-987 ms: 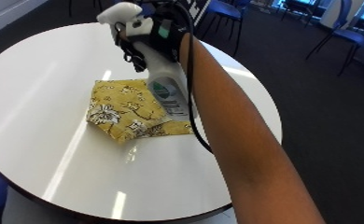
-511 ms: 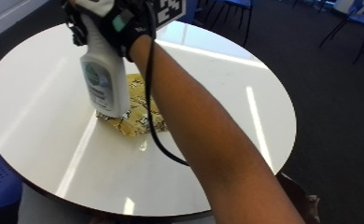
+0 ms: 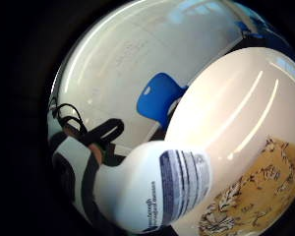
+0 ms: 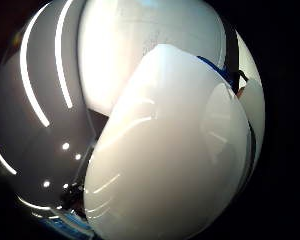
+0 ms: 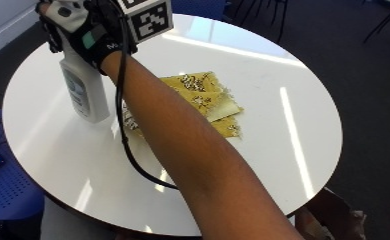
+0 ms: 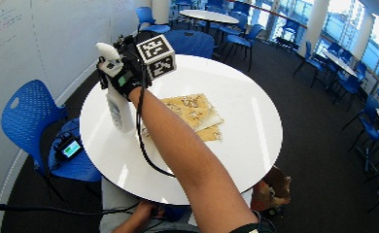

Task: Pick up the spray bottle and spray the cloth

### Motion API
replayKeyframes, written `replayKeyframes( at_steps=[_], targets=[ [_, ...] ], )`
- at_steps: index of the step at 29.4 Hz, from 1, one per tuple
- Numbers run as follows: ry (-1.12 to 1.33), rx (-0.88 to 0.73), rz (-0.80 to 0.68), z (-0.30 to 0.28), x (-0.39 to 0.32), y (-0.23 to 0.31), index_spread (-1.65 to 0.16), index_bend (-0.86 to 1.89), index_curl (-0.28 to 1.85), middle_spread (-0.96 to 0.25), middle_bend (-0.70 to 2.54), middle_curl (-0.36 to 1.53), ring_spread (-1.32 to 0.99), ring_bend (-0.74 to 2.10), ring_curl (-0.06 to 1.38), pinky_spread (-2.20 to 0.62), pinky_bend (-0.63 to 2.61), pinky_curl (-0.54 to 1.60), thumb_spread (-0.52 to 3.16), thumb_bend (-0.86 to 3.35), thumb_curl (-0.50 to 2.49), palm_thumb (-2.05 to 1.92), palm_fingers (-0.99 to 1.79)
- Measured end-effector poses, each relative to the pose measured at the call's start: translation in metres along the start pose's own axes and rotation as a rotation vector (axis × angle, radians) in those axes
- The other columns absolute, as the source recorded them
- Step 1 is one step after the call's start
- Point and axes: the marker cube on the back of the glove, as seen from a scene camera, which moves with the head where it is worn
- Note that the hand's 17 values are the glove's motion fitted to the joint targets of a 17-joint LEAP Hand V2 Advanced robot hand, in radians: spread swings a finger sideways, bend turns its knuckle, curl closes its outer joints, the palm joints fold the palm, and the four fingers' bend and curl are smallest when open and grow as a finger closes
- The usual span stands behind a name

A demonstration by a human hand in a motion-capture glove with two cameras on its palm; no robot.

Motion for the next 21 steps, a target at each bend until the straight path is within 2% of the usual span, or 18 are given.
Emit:
replayKeyframes(
  at_steps=[5,11,21],
  targets=[
    [0.039,0.077,-0.024,0.004,0.012,-0.003,-0.23,0.43,0.6,-0.19,0.69,0.55,-0.2,0.74,0.48,-0.27,0.41,0.38,0.36,-0.03,0.86,0.9,1.39],
    [-0.036,0.135,0.011,0.005,0.018,-0.005,-0.23,0.43,0.6,-0.19,0.69,0.54,-0.2,0.74,0.48,-0.27,0.41,0.38,0.35,-0.03,0.86,0.9,1.39],
    [-0.008,0.127,0.002,0.006,0.012,-0.009,-0.23,0.43,0.6,-0.18,0.69,0.54,-0.2,0.73,0.48,-0.27,0.41,0.38,0.36,-0.03,0.86,0.9,1.39]
  ],
)
